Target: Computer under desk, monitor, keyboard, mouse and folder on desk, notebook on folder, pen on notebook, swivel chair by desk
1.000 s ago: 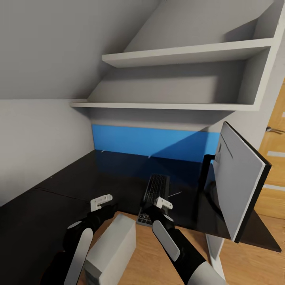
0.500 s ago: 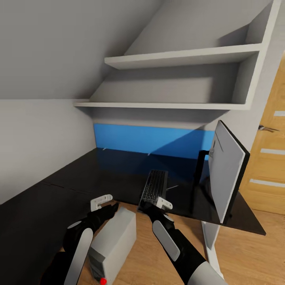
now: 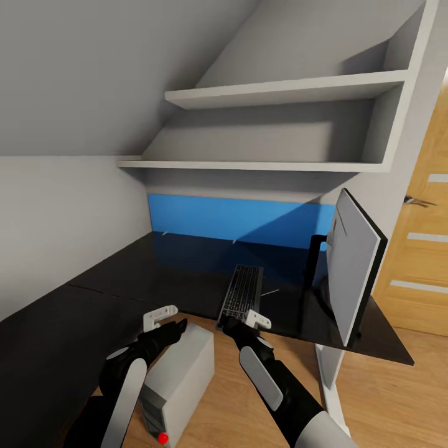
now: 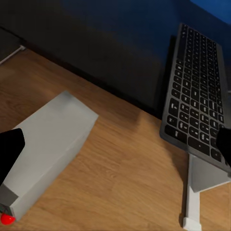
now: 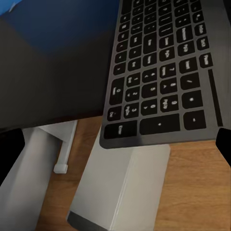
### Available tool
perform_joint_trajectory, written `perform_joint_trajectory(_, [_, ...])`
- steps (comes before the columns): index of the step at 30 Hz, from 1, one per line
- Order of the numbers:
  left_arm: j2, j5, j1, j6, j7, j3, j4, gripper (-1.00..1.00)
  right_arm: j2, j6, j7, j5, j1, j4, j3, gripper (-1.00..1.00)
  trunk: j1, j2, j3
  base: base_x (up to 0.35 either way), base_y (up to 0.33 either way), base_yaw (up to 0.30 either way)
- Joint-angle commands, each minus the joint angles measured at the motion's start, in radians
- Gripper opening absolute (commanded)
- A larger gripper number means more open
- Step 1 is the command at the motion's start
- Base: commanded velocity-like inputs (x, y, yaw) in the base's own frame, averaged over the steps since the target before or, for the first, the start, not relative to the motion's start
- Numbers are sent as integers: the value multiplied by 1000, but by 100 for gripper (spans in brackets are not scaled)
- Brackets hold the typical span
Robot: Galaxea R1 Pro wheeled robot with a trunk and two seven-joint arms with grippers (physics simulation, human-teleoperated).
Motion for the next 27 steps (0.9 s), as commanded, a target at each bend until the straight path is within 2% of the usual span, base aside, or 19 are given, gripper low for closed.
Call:
perform_joint_trajectory(1, [-1, 11, -1, 3, 9, 0, -3, 100, 0, 3, -7, -4, -1, -2, 3, 100, 0, -1, -1, 0, 0, 0])
perform_joint_trajectory(5, [-2, 11, -1, 3, 9, 0, -4, 100, -1, 3, -6, -4, -1, -2, 3, 100, 0, -1, -1, 0, 0, 0])
perform_joint_trajectory(9, [-2, 11, -1, 2, 10, 0, -5, 100, -1, -1, -3, -2, -1, 5, 2, 100, 15, -29, -14, 0, 0, 0])
perform_joint_trajectory(10, [-3, 11, -1, 2, 12, 0, -5, 100, 0, -77, -3, -2, -1, 27, 1, 100, 19, -36, -17, 0, 0, 0])
perform_joint_trajectory(11, [-3, 11, -1, 2, 12, 0, -5, 100, 1, -110, -4, -2, -1, 38, 1, 100, 23, -43, -20, 0, 0, 0])
perform_joint_trajectory(16, [-3, 11, -1, 2, 14, 0, -5, 100, 0, -175, -5, -4, -1, 56, 2, 100, 42, -78, -36, 0, 0, 0])
perform_joint_trajectory(27, [-4, 11, -1, 1, 16, 0, -5, 100, 0, -191, -5, -5, -1, 59, 3, 100, 84, -155, -70, 0, 0, 0])
